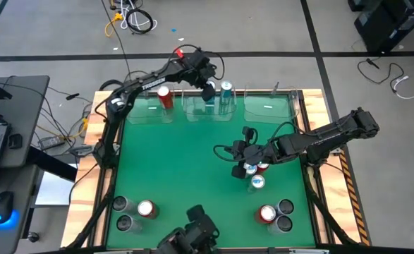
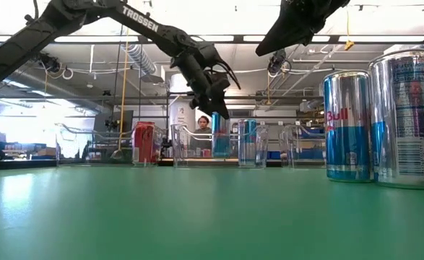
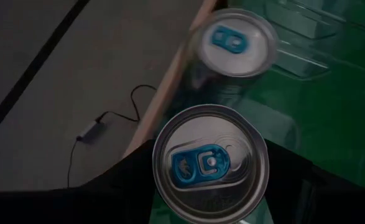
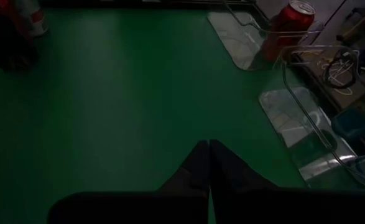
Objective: Sort soda cans
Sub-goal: Put the blue soda can into the transparent middle bin
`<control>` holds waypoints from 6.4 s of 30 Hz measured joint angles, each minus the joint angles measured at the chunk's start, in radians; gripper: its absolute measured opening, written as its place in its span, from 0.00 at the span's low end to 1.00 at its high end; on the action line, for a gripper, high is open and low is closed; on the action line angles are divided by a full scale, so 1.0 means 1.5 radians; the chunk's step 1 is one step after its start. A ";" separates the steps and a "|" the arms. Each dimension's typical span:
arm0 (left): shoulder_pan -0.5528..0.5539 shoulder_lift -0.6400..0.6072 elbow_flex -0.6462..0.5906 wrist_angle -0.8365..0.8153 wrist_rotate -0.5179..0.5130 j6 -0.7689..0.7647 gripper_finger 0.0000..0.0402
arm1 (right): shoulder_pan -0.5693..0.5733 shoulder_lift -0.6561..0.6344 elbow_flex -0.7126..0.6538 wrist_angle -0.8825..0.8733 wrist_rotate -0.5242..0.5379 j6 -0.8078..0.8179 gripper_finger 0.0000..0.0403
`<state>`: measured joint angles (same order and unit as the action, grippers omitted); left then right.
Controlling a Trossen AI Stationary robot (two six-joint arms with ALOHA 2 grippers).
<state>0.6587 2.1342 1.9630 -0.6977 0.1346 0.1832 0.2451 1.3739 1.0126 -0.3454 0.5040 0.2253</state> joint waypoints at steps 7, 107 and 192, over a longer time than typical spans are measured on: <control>0.014 -0.001 -0.003 -0.001 0.011 -0.005 0.57 | 0.000 0.000 0.000 0.003 0.000 0.000 0.00; -0.043 0.002 -0.069 0.215 0.123 -0.004 0.03 | -0.003 0.000 0.000 -0.006 -0.030 0.000 0.11; -0.220 -0.504 -1.007 1.030 0.292 -0.124 0.01 | 0.059 0.015 0.107 -0.415 -0.160 0.266 0.88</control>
<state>0.3282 1.3775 0.4522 0.8468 0.5732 -0.0029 0.3336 1.3964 1.1736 -0.9672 0.2634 0.6243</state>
